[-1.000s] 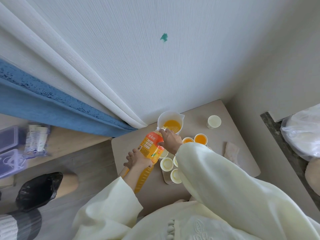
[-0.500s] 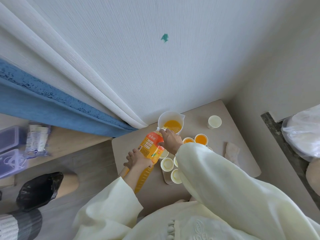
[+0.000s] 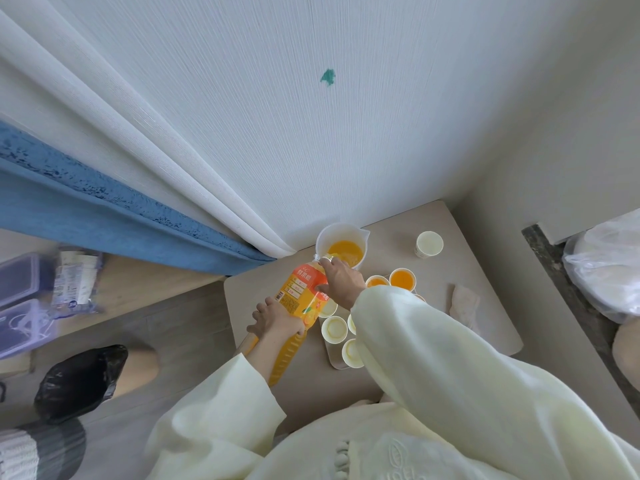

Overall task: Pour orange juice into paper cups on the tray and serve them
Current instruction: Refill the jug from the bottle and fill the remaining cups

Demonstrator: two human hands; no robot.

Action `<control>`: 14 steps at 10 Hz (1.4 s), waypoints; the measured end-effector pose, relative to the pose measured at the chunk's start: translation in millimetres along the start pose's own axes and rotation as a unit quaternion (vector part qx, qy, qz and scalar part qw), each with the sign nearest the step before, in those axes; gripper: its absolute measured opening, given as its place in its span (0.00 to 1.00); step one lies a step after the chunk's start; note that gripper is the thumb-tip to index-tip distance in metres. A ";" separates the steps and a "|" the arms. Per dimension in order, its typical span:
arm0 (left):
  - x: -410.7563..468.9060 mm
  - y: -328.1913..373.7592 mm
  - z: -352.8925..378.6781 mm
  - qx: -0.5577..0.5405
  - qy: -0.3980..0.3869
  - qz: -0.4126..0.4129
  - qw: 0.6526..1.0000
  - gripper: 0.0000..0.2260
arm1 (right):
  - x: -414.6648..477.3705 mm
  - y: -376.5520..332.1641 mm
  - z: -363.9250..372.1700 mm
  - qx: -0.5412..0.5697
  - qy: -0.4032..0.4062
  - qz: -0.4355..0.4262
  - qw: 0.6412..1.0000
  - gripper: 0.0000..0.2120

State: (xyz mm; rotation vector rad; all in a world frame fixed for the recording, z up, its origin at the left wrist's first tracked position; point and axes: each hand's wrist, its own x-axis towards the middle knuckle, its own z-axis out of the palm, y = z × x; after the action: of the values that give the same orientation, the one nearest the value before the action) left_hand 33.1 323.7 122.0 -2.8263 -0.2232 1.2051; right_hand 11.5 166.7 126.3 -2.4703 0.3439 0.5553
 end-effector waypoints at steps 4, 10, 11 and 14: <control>-0.8 2.1 -0.2 0.002 -0.001 0.003 1.000 0.40 | -1.0 1.4 -0.7 0.003 -0.001 0.007 1.000 0.30; -3.5 2.7 -1.2 0.008 -0.003 0.003 1.000 0.40 | -1.8 1.6 -1.0 0.007 0.000 0.008 1.000 0.29; -3.8 2.6 -1.3 0.008 -0.003 0.003 1.000 0.40 | -2.1 1.8 -1.3 0.007 -0.001 0.007 1.000 0.29; -4.9 2.5 -1.8 0.010 0.002 0.004 1.000 0.39 | -3.1 1.0 -2.4 0.007 0.001 0.006 1.000 0.29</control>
State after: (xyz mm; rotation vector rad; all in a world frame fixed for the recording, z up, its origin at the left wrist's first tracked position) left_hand 31.3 320.4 126.5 -2.8155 -0.1987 1.1955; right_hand 9.1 164.9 129.0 -2.4572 0.3611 0.5539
